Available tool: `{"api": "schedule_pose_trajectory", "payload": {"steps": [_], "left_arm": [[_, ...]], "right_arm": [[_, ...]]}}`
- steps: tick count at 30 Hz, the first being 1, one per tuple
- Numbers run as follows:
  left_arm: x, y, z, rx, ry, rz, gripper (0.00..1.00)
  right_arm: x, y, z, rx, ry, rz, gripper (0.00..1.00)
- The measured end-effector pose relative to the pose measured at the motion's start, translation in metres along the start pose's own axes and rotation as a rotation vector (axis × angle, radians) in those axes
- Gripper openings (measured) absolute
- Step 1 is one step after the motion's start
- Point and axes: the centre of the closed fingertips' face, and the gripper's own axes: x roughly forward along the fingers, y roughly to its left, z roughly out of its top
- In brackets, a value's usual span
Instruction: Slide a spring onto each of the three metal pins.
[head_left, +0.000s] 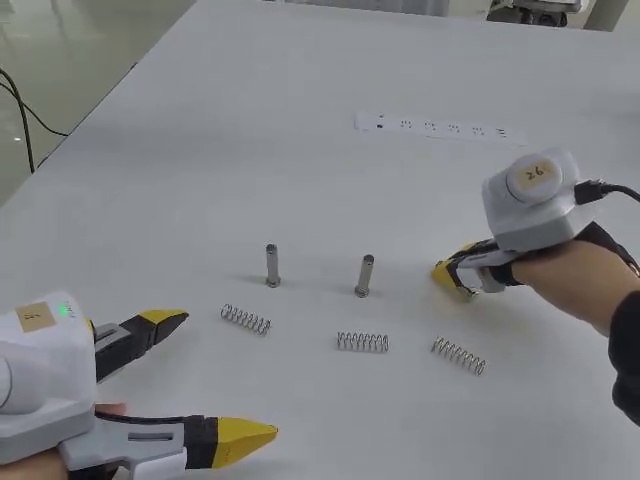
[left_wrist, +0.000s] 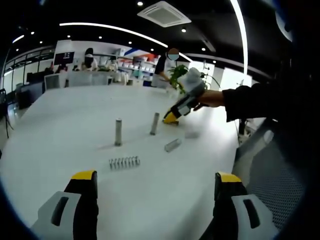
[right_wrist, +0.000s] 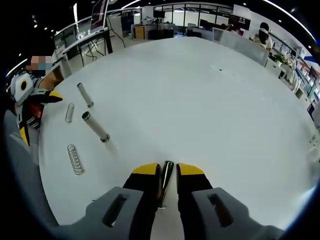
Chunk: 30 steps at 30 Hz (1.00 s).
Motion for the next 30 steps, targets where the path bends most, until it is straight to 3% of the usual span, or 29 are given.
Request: {"api": "schedule_pose_trajectory", "payload": {"steps": [13, 30], "left_arm": [[0.0, 0.0, 0.001, 0.001, -0.002, -0.001, 0.94], [0.0, -0.003, 0.004, 0.014, -0.007, -0.008, 0.93]], "right_arm": [[-0.005, -0.002, -0.004, 0.033, 0.016, -0.01, 0.05], [-0.038, 0.0, 0.003, 0.084, -0.078, -0.01, 0.05]]}}
